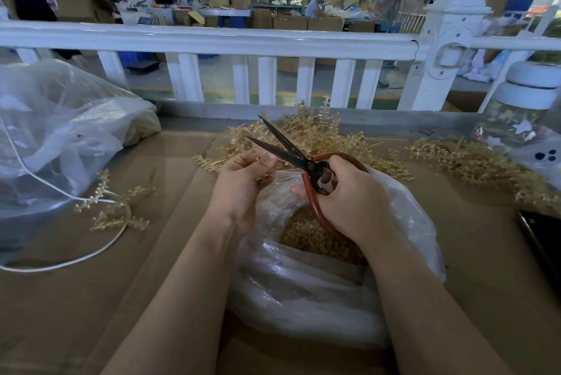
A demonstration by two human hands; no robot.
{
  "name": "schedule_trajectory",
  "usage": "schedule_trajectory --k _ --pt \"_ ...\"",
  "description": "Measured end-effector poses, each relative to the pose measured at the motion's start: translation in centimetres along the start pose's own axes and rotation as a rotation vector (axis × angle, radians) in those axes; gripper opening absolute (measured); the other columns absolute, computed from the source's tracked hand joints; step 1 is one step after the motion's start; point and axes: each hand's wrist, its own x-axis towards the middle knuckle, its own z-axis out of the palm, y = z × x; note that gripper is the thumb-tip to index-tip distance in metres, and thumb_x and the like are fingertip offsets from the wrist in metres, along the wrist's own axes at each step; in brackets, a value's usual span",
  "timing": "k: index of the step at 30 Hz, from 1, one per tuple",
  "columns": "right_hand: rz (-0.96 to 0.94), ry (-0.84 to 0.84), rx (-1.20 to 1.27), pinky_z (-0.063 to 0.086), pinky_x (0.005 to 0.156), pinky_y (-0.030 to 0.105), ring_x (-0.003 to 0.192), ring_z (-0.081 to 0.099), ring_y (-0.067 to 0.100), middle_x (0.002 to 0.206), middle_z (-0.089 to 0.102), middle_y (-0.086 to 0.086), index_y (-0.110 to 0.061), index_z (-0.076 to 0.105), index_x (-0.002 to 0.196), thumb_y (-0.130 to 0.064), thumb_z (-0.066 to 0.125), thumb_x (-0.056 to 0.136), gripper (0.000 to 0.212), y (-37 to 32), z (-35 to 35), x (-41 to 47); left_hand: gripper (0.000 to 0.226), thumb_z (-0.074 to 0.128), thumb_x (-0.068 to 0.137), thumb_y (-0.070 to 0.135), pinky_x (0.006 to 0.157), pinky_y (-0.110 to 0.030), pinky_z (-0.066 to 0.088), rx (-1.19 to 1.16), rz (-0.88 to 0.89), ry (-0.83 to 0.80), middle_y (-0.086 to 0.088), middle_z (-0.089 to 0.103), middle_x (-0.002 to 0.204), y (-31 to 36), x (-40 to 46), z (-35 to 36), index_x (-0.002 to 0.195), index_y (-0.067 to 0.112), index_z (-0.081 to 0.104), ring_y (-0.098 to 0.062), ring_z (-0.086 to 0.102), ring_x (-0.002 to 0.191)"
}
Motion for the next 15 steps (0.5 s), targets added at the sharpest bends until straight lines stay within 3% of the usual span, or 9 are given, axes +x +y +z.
schedule_trajectory --k 9,15 --pt "0.007 -0.009 -0.022 0.054 0.062 0.028 0.071 0.057 0.005 0.076 0.06 -0.014 -0.026 0.055 0.085 -0.081 0.06 0.075 0.056 -0.03 0.06 0.07 0.026 0.062 0.089 0.005 0.074 -0.023 0.04 -0.013 0.001 -0.05 0.011 0.062 0.064 0.16 -0.17 -0.24 0.069 0.022 0.066 -0.004 0.052 0.066" --pt "0.007 0.004 -0.069 0.048 0.056 0.022 0.066 0.055 0.004 0.072 0.059 -0.015 -0.026 0.058 0.083 -0.08 0.061 0.076 0.055 -0.23 0.03 0.07 0.01 0.066 0.081 0.013 0.072 -0.023 0.04 -0.029 -0.019 -0.037 0.01 0.061 0.063 0.14 -0.13 -0.35 0.074 0.019 0.061 -0.004 0.052 0.064"
